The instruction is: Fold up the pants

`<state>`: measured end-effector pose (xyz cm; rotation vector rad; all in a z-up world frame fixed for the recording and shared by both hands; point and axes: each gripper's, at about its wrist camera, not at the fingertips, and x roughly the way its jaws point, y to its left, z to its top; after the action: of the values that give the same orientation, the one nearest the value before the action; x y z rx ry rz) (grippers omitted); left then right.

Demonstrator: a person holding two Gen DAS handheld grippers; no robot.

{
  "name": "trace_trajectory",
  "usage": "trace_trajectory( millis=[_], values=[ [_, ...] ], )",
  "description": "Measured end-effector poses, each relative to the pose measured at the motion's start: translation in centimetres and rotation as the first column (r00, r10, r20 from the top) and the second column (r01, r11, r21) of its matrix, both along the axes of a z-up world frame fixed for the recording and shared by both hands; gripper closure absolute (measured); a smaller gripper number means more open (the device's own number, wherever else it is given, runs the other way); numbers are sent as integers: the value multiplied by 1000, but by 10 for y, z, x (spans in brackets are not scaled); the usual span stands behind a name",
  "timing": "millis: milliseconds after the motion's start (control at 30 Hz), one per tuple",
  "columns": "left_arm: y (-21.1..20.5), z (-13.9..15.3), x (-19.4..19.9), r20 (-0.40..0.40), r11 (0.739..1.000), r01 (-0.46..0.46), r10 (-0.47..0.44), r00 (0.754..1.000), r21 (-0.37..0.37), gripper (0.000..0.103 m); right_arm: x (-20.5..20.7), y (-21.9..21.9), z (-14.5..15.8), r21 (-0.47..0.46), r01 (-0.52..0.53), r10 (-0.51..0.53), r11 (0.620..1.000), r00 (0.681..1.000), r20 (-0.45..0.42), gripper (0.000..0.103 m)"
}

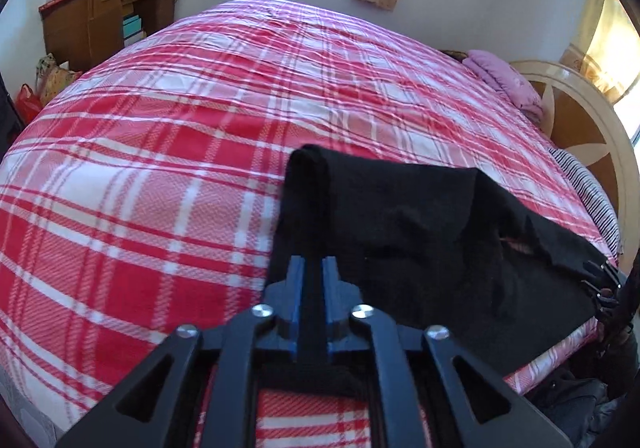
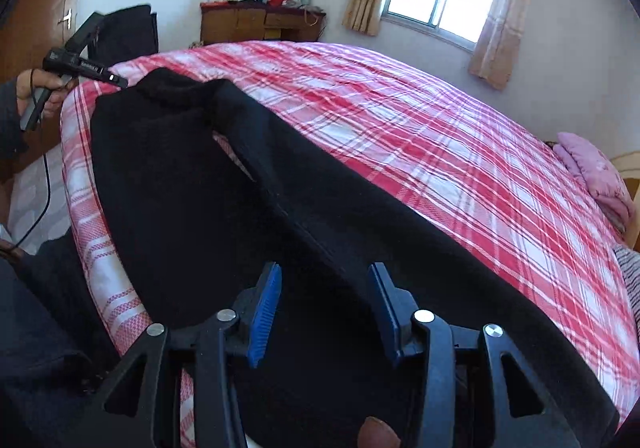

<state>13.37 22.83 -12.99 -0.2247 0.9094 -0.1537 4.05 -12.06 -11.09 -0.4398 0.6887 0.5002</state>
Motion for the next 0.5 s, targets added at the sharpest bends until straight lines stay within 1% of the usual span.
trace_trajectory(
  millis=[33, 100, 167, 300, 367, 400, 433, 467, 500],
  values=[
    [-7, -1, 2, 3, 1000, 10, -10, 1000, 21, 70, 1, 4, -2, -10, -11, 11, 1000, 1000, -2, 49],
    [-18, 0, 5, 28, 997, 15, -17, 999, 77, 58, 1, 12, -5, -17, -28, 28, 999, 1000, -7, 49],
    [-22, 2, 10, 48, 995, 18, -23, 999, 99, 58, 0, 17, -6, -4, -44, 44, 999, 999, -15, 49],
    [-22, -4, 27, 27, 994, 8, -11, 1000, 106, 58, -4, 25, -7, -9, -65, 65, 998, 998, -10, 49],
    [-24, -7, 33, 21, 994, 7, -9, 1000, 106, 62, -4, 25, -6, -13, -65, 65, 998, 998, -1, 49],
    [-25, -8, 35, 19, 993, 5, -7, 1000, 115, 75, -3, 25, -6, -18, -63, 63, 998, 998, 4, 49],
    [-27, -10, 37, 10, 992, 6, -8, 1000, 127, 83, -3, 25, -6, -27, -59, 59, 998, 998, 10, 49],
    [-28, -10, 38, 5, 991, 5, -6, 1000, 133, 86, -2, 24, -6, -39, -52, 53, 998, 998, 16, 49],
    [-29, -9, 38, 4, 990, 6, -7, 1000, 138, 93, 0, 24, -6, -56, -42, 44, 998, 999, 24, 49]
  ],
)
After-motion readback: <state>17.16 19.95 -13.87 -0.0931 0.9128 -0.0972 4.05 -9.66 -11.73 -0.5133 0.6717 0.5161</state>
